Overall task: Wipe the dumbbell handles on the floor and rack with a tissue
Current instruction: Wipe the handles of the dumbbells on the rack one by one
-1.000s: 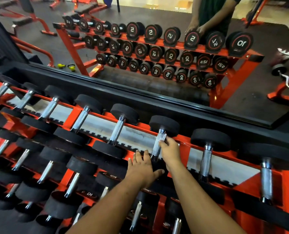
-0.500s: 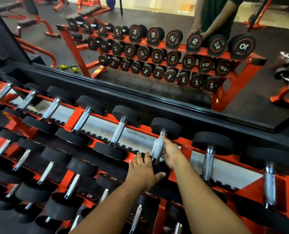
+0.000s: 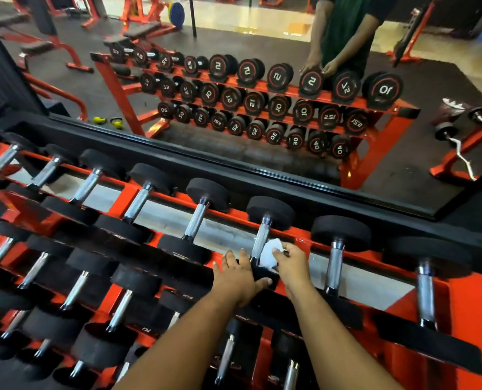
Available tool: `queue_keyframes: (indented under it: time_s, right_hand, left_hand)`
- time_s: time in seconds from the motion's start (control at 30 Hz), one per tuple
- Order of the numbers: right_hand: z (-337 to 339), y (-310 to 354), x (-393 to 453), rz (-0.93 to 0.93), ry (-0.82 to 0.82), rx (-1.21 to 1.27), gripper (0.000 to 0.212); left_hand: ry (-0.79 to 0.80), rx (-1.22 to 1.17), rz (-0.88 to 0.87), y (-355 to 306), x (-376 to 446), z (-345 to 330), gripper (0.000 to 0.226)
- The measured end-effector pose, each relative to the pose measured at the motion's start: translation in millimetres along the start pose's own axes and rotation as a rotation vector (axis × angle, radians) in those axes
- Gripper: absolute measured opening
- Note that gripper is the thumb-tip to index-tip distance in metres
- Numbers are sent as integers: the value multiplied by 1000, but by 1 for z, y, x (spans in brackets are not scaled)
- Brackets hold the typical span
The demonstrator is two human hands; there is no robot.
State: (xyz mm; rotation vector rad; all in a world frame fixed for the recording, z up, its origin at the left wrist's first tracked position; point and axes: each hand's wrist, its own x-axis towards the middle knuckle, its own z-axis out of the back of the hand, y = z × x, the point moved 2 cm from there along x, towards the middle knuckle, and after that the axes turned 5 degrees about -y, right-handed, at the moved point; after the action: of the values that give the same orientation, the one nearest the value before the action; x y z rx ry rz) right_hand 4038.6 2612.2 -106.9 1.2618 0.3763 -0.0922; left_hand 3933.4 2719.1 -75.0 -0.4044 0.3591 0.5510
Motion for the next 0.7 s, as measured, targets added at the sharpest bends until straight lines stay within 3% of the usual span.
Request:
queue_keyframes:
  time_s: [0.17, 0.33, 0.4, 0.53, 0.7]
  right_hand:
    - [30, 14, -45, 46, -15, 153, 11]
    - [56, 14, -98, -22, 31, 330, 14]
    - [63, 11, -117, -34, 40, 370, 15]
    - [74, 10, -159, -29, 83, 403, 15]
    - [87, 8, -187, 23, 41, 336, 15]
  left_hand:
    - [13, -49, -17, 2, -14, 4, 113]
    - [-188, -332, -200, 0, -55, 1, 104]
    - [-181, -602, -274, -1, -75, -5, 88]
    - [-76, -1093, -262, -12, -119, -14, 36]
    - [-94, -1148, -246, -7, -145, -15, 24]
